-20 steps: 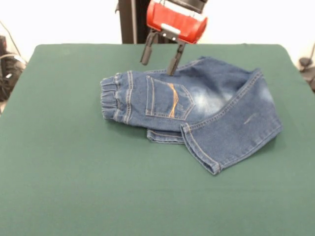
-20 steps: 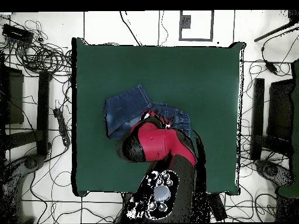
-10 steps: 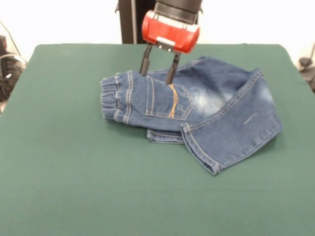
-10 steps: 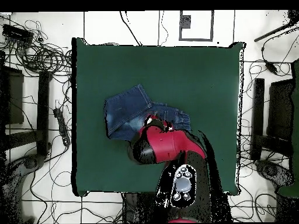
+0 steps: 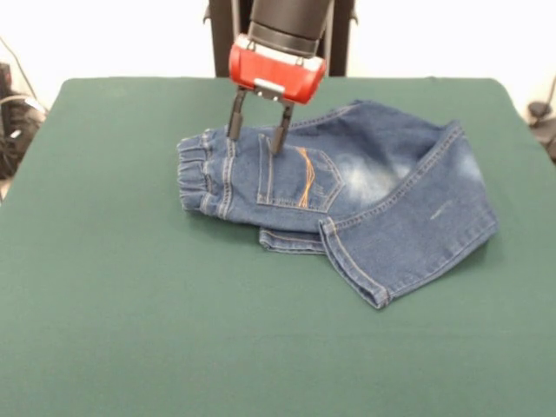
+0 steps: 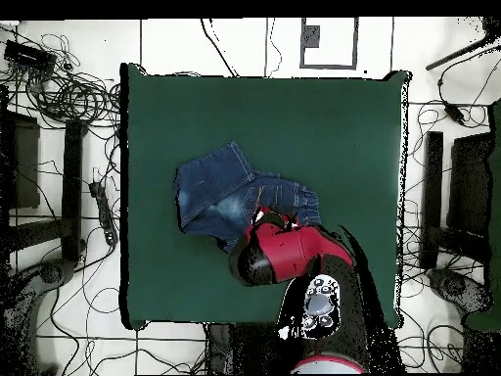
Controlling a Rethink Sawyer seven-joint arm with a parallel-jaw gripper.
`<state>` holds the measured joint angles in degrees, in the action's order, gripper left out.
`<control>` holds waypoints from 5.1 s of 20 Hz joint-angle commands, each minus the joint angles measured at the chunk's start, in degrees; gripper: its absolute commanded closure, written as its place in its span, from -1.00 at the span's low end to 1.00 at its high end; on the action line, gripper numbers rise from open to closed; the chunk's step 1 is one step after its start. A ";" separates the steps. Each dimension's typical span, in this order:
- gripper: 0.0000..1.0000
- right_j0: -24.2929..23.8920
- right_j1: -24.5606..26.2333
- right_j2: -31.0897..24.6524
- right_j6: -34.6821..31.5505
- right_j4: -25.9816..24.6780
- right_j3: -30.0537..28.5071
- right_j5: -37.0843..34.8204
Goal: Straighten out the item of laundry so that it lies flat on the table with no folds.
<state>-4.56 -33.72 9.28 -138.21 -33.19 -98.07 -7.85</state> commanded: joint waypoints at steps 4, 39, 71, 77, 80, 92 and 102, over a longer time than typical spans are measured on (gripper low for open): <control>-1.00 -2.72 8.76 -10.18 2.66 -6.60 -3.23 4.43; 1.00 -4.10 5.03 -7.49 7.44 -19.68 -0.56 9.00; 1.00 -36.87 -1.52 -38.66 24.02 -44.53 0.50 -1.69; 1.00 -39.44 -0.69 -41.82 28.52 -42.61 1.10 -4.11; 1.00 -38.67 -0.82 -40.87 25.15 -43.95 1.45 -2.45; -1.00 -42.53 -0.08 -45.33 33.18 -32.89 0.85 -12.17; -1.00 -37.96 -2.24 -43.88 34.22 -23.68 2.46 -28.61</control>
<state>-48.01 -36.72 -29.51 -123.68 -61.34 -96.62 -23.59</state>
